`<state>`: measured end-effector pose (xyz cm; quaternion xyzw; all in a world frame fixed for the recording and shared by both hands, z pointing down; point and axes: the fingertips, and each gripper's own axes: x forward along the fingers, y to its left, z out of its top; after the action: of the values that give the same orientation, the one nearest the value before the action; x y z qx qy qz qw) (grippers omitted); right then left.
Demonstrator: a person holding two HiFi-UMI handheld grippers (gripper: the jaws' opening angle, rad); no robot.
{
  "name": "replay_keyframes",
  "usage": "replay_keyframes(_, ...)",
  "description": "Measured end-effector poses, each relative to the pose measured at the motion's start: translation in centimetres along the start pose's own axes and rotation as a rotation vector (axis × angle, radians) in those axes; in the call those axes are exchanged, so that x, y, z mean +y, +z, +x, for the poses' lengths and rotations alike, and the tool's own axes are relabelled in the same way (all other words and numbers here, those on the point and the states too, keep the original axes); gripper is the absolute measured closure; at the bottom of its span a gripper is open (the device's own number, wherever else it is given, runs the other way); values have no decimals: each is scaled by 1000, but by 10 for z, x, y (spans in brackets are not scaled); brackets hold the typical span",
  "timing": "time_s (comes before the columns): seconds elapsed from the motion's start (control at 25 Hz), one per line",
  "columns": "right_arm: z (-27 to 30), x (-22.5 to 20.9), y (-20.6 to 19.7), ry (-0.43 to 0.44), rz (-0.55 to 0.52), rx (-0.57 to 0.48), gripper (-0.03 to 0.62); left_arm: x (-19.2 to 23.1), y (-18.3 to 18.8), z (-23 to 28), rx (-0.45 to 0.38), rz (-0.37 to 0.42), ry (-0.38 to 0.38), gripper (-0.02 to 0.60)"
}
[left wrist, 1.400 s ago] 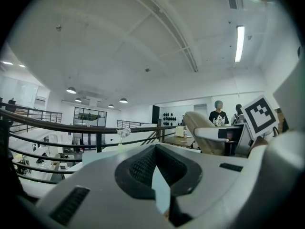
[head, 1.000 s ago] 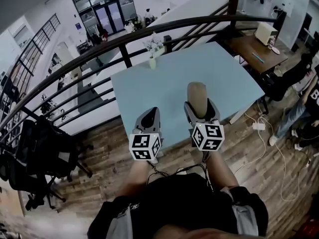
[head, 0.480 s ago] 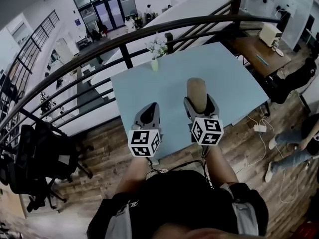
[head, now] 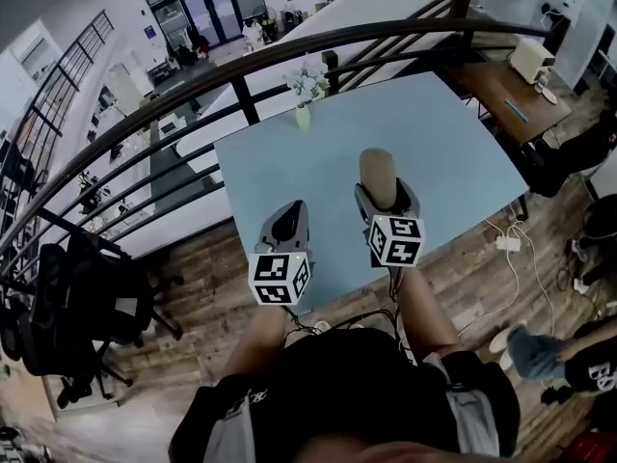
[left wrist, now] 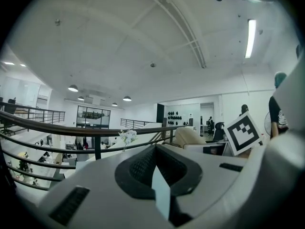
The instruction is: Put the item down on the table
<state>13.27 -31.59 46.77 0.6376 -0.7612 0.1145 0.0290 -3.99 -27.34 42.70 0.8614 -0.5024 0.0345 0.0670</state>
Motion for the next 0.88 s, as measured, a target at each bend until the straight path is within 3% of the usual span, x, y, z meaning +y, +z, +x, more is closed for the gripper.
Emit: replay_keyframes(0.88, 97, -16, -170, 3, 25, 396, 209, 53, -52, 2, 130, -46, 127, 571)
